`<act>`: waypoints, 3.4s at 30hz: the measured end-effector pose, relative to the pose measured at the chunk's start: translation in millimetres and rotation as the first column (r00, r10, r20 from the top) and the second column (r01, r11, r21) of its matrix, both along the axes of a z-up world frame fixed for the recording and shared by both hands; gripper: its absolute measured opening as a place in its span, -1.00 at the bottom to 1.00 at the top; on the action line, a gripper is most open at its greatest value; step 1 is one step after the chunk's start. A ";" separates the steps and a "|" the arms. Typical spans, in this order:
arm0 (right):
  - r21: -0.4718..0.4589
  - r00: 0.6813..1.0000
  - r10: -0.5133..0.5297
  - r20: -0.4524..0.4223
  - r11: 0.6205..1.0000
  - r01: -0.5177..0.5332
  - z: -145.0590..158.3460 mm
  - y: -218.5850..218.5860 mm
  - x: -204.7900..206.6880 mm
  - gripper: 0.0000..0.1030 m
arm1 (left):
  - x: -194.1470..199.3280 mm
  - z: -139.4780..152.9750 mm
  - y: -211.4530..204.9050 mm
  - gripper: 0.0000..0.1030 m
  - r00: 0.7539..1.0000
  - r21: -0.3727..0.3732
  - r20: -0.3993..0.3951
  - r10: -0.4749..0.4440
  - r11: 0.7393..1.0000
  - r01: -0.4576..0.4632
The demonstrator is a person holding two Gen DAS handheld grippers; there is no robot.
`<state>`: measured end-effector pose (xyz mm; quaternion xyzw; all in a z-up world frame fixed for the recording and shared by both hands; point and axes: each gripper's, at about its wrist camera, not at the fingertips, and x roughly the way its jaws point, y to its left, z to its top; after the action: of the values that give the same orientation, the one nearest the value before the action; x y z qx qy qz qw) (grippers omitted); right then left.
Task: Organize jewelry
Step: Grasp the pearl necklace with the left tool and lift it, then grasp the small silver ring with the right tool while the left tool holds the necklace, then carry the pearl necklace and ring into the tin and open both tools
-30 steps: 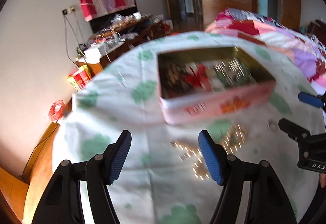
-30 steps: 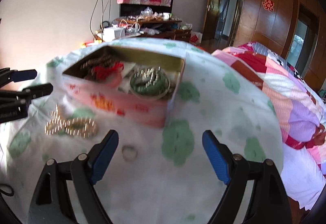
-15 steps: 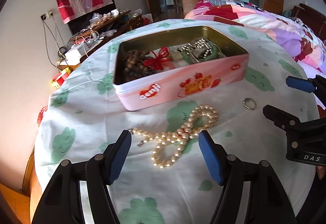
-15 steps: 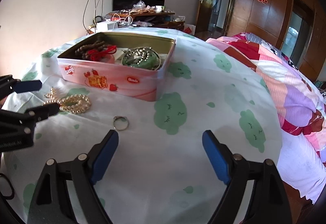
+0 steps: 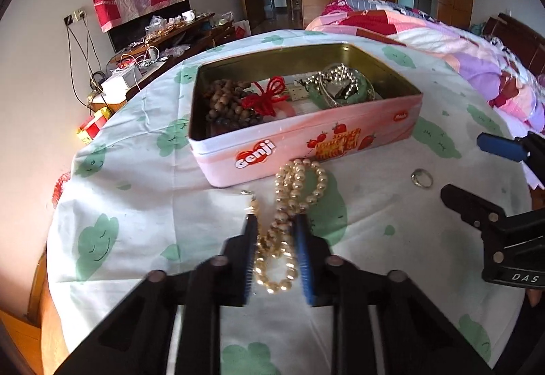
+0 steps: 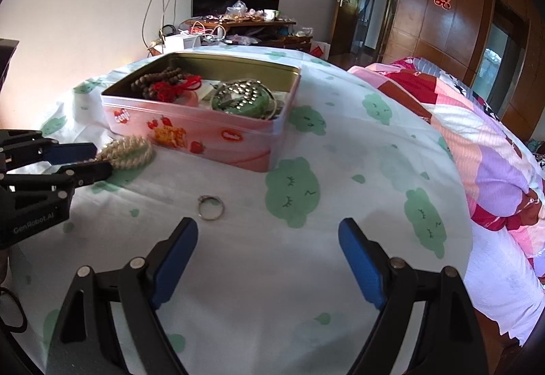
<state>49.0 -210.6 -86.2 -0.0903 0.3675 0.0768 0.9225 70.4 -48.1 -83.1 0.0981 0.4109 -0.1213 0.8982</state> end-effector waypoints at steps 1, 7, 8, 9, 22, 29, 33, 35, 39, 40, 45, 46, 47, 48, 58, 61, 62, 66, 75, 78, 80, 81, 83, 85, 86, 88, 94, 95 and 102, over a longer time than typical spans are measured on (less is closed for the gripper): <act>0.001 1.000 0.008 0.001 1.000 -0.008 1.6 2.0 0.2 0.68 | -0.5 1.0 2.4 -0.76 1.000 -0.002 0.001 0.008 1.000 -0.008; 0.029 0.999 0.048 0.001 0.998 -0.048 9.4 12.3 6.6 0.66 | -8.4 7.7 21.3 -0.89 0.999 -0.032 0.008 0.048 0.998 -0.048; 0.028 0.999 0.054 -0.004 0.998 -0.054 9.3 14.3 9.0 0.61 | -9.2 8.2 23.9 -0.89 0.999 -0.036 0.008 0.054 0.998 -0.053; 0.027 0.998 0.063 -0.012 0.998 -0.062 8.3 16.5 10.9 0.46 | -9.8 8.4 26.9 -0.89 0.998 -0.044 0.006 0.061 0.997 -0.060; 0.063 0.987 0.117 -0.106 0.992 -0.111 -5.2 23.0 19.8 -0.23 | -14.8 1.6 39.4 -0.89 0.995 -0.053 0.015 0.098 0.994 -0.097; 0.041 0.983 0.161 -0.084 0.987 -0.158 -5.2 32.6 13.1 -0.61 | -16.5 1.7 38.9 -0.89 0.995 -0.056 0.018 0.101 0.993 -0.100; 0.055 0.984 0.160 -0.073 0.986 -0.156 -4.0 30.4 12.5 -0.61 | -18.0 4.8 40.8 -0.89 0.994 -0.068 0.021 0.105 0.992 -0.103; 0.063 0.986 0.158 -0.062 0.986 -0.154 -2.9 29.8 11.4 -0.61 | -18.8 7.8 42.3 -0.89 0.994 -0.075 0.025 0.106 0.992 -0.104; 0.082 0.986 0.158 -0.046 0.985 -0.154 -1.1 27.3 7.7 -0.61 | -22.3 17.5 45.3 -0.89 0.993 -0.092 0.043 0.110 0.990 -0.106; 0.083 0.987 0.155 -0.044 0.985 -0.151 -0.8 26.3 6.6 -0.61 | -23.2 20.1 46.1 -0.89 0.993 -0.097 0.047 0.112 0.990 -0.107; 0.082 0.989 0.144 -0.025 0.987 -0.141 5.3 22.6 4.0 -0.61 | -26.5 31.6 49.6 -0.89 0.990 -0.113 0.067 0.120 0.987 -0.112; 0.080 0.990 0.143 -0.018 0.987 -0.141 7.6 22.1 3.4 -0.61 | -27.3 33.6 49.9 -0.89 0.990 -0.116 0.071 0.120 0.987 -0.112; 0.079 0.990 0.142 -0.013 0.987 -0.141 9.2 21.3 1.2 -0.61 | -28.6 36.6 50.1 -0.89 0.990 -0.119 0.077 0.121 0.987 -0.111; 0.079 0.990 0.141 -0.006 0.987 -0.140 11.9 20.6 0.1 -0.61 | -29.4 38.8 49.7 -0.89 0.989 -0.121 0.080 0.121 0.986 -0.111; 0.083 0.989 0.136 0.052 0.987 -0.140 31.6 18.4 -4.8 -0.61 | -37.2 64.6 55.3 -0.89 0.981 -0.144 0.140 0.133 0.983 -0.113; 0.084 0.988 0.139 0.066 0.986 -0.145 35.2 19.3 -6.7 -0.61 | -36.8 72.6 55.2 -0.89 0.978 -0.143 0.161 0.133 0.984 -0.110; 0.083 0.988 0.140 0.070 0.986 -0.145 36.5 19.8 -6.8 -0.61 | -36.7 75.6 54.4 -0.89 0.977 -0.139 0.169 0.130 0.984 -0.107; 0.079 0.986 0.143 0.085 0.985 -0.150 41.1 21.3 -6.5 -0.61 | -34.1 82.0 51.7 -0.89 0.974 -0.127 0.190 0.122 0.987 -0.098; 0.063 0.980 0.156 0.124 0.984 -0.164 57.7 25.9 7.3 -0.61 | -15.1 96.5 38.9 -0.89 0.970 -0.092 0.224 0.091 0.993 -0.072; 0.061 0.978 0.155 0.140 0.984 -0.165 64.7 27.1 13.6 -0.61 | -9.2 101.4 33.4 -0.89 0.969 -0.080 0.235 0.080 0.995 -0.062; 0.060 0.977 0.156 0.147 0.984 -0.166 67.4 28.2 16.2 -0.61 | -5.4 102.8 31.4 -0.89 0.969 -0.078 0.236 0.075 0.995 -0.058; 0.059 0.976 0.157 0.150 0.984 -0.167 69.1 28.9 17.9 -0.61 | -3.2 102.7 29.7 -0.89 0.969 -0.073 0.238 0.074 0.996 -0.058; 0.058 0.975 0.158 0.157 0.984 -0.169 71.4 29.6 20.1 -0.61 | 1.2 101.3 26.5 -0.89 0.969 -0.067 0.237 0.071 0.996 -0.057; 0.056 0.974 0.161 0.162 0.984 -0.172 73.9 30.0 22.9 -0.61 | 4.8 99.2 23.7 -0.89 0.970 -0.064 0.234 0.072 0.996 -0.058; 0.054 0.973 0.162 0.165 0.983 -0.173 74.8 30.5 24.2 -0.61 | 6.7 97.9 22.9 -0.89 0.970 -0.061 0.232 0.072 0.996 -0.060; 0.051 0.972 0.162 0.170 0.984 -0.173 76.1 30.9 25.9 -0.61 | 10.8 95.7 20.7 -0.89 0.971 -0.056 0.228 0.071 0.997 -0.060; 0.049 0.971 0.160 0.177 0.984 -0.171 77.8 29.6 32.8 -0.61 | 17.2 93.4 16.8 -0.89 0.972 -0.047 0.227 0.066 0.997 -0.057; 0.047 0.971 0.160 0.178 0.984 -0.171 78.1 29.8 34.3 -0.61 | 18.6 93.2 15.7 -0.89 0.971 -0.044 0.228 0.066 0.997 -0.058; 0.042 0.970 0.157 0.184 0.985 -0.167 78.5 29.7 41.7 -0.61 | 29.5 95.0 8.3 -0.89 0.970 -0.029 0.237 0.058 0.998 -0.053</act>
<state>90.7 -180.8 -7.7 -0.1001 0.2718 0.1538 0.9447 100.0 -39.8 11.9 0.0905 0.3014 -0.0880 0.9451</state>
